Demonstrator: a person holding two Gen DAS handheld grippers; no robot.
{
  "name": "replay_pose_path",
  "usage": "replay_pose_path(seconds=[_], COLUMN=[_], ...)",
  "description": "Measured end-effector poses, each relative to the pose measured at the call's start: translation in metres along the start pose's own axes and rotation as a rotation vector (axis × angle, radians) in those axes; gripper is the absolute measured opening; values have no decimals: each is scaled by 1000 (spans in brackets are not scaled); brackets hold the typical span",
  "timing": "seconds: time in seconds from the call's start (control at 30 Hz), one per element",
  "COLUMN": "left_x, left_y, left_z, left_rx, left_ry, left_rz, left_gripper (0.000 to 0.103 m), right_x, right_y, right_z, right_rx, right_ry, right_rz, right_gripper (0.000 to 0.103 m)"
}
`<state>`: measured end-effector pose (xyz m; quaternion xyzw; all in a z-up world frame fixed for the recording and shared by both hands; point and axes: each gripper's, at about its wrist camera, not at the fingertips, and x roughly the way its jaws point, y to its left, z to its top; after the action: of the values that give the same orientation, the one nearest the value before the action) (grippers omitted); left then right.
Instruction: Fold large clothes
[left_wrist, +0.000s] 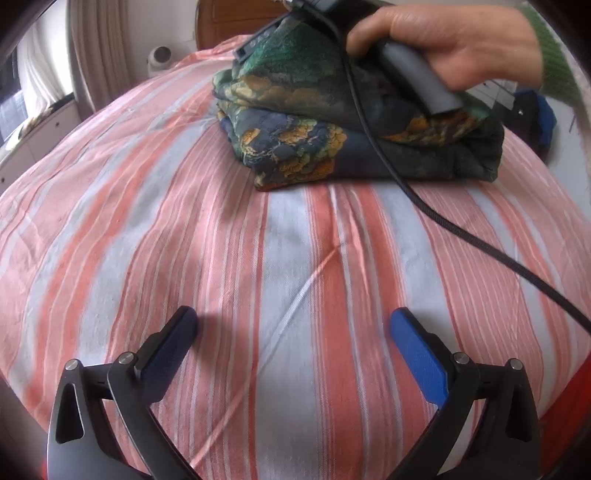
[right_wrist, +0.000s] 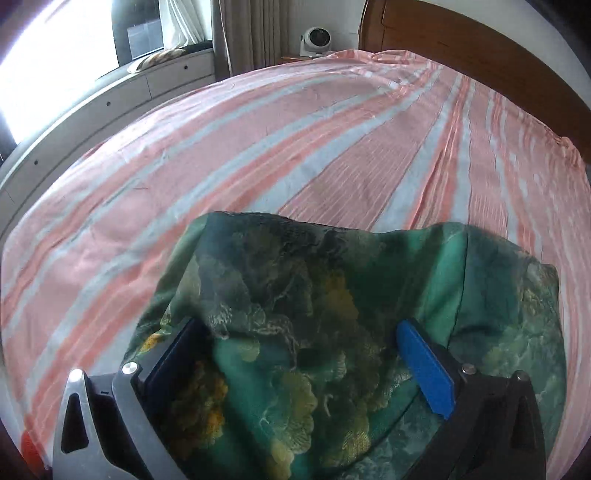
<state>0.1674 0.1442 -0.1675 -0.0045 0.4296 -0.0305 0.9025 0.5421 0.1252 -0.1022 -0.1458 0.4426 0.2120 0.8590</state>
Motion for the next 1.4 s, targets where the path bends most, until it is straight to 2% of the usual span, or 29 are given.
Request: replay_pose_path(seconds=[0.13, 0.27, 0.33, 0.43, 0.57, 0.6, 0.63, 0.7, 0.73, 0.77, 0.87, 0.9, 0.97, 1.03, 1.1, 1.2, 1.3, 1.4], left_x=[1, 0, -1, -5, -16, -18, -21, -29, -32, -36, -50, -56, -60, -53, -28, 18, 69, 96], left_y=[-2, -4, -3, 2, 23, 30, 39, 66, 77, 91, 132, 144, 156, 152, 137, 115, 102, 93], left_z=[1, 1, 1, 0, 0, 1, 1, 4, 5, 8, 22, 32, 55, 89, 131, 174, 193, 197], left_rx=[1, -5, -9, -23, -120, -156, -198, -310, -350, -393, -499, -527, -544, -511, -448, -390, -426, -403], left_ry=[2, 2, 1, -1, -3, -2, -2, -8, -14, -23, -62, -80, -105, -94, -39, 56, 167, 212], left_rz=[1, 9, 6, -1, -36, -44, -51, -68, -75, -79, -92, -119, -207, -326, -446, -499, -523, -480], left_gripper=[103, 103, 103, 103, 103, 103, 103, 102, 102, 102, 102, 102, 102, 102, 102, 102, 102, 103], right_x=[14, 3, -20, -76, -154, -166, -175, -182, -179, -171, -114, -101, -88, -85, -82, -77, -73, -69], right_y=[-7, -6, -5, -8, -15, -12, -7, 10, 21, 31, 56, 60, 71, 78, 86, 96, 103, 108], right_z=[0, 5, 16, 22, -9, -21, -35, -63, -73, -81, -104, -110, -124, -129, -132, -135, -142, -145], right_rx=[20, 13, -3, -18, -16, -18, -26, -69, -97, -127, -159, -171, -237, -270, -305, -343, -384, -414], right_ry=[-9, -12, -31, -110, -219, -237, -255, -269, -270, -268, -180, -161, -202, -233, -243, -258, -277, -296], right_rz=[-1, 2, 18, 67, 117, 149, 221, 462, 520, 537, 473, 447, 376, 331, 282, 220, 165, 128], right_gripper=[103, 103, 103, 103, 103, 103, 103, 103, 102, 102, 103, 103, 103, 103, 103, 103, 103, 103])
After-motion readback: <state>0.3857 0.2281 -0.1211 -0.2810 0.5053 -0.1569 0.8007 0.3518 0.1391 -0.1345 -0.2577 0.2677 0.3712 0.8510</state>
